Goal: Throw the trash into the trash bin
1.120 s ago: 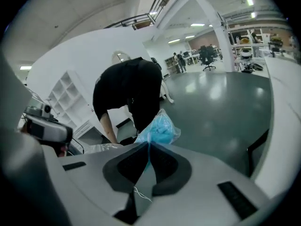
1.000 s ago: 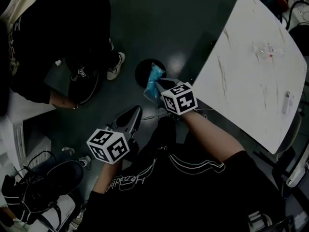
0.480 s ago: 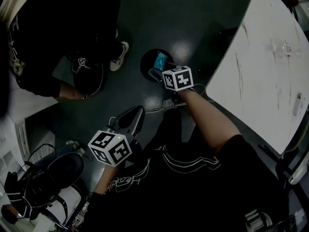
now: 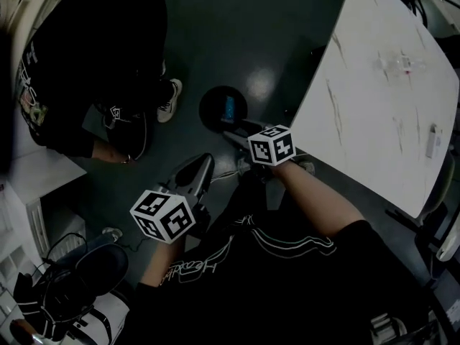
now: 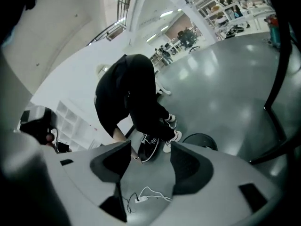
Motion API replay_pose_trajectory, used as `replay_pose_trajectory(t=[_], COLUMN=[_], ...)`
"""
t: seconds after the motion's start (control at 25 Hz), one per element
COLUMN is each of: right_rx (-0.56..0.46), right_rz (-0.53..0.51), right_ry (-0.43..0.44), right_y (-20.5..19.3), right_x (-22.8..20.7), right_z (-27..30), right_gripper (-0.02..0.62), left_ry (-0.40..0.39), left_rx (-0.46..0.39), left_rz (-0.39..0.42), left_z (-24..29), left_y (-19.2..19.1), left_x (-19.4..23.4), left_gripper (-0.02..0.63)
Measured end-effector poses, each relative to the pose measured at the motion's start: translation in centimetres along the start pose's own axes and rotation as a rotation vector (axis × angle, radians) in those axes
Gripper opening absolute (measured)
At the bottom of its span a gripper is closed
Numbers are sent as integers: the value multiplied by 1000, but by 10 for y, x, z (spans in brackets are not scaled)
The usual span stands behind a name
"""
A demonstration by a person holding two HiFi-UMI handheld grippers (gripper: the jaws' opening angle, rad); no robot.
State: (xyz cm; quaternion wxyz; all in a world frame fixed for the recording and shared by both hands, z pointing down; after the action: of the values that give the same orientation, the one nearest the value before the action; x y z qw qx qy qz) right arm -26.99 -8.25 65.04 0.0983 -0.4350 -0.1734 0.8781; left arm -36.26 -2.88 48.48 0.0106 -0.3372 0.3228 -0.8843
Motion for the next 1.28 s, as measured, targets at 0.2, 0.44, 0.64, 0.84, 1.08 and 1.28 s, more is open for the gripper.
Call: replay_pose_trajectory(t=[0.2,0.44,0.64,0.84,1.08,1.28], right_rx=[42,-63,-178,-314,-478,-612], right_rz=[-66,-247,-261,-289,-242,-220], right_ry=[151,184,181,95,61,-34], right_y=[-14,2,11,22,20,8], right_x=[51,90,77,49,14,-27], right_z=[-49,-135,-229,-322,-425,-512], right_gripper=[268,267,267,262,230,113], left_ry=[-40,-120,-181,-262,-343,-423], left_rx=[-5,-24,-14,27,79,126], left_rz=[61,171,236,299,362,423], left_z=[19,51,80,117,159,198], left_y=[21,50,47,33,7,-18], left_x=[-29,-93,-163,-236,-321,-391], left_gripper=[6,6,6,6,6,6])
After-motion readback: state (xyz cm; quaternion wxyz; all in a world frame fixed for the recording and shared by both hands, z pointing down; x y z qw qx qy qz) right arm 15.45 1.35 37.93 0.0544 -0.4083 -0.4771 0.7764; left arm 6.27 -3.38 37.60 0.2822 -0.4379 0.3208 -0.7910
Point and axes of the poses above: the fingertips, and each gripper's own axes: z forward along the fingers, x to its left, y out of its top, the point moved 4 cm from there along -z, backward along the fingers, and after that the axes turned 4 degrees about z, right-handed, at the moved point
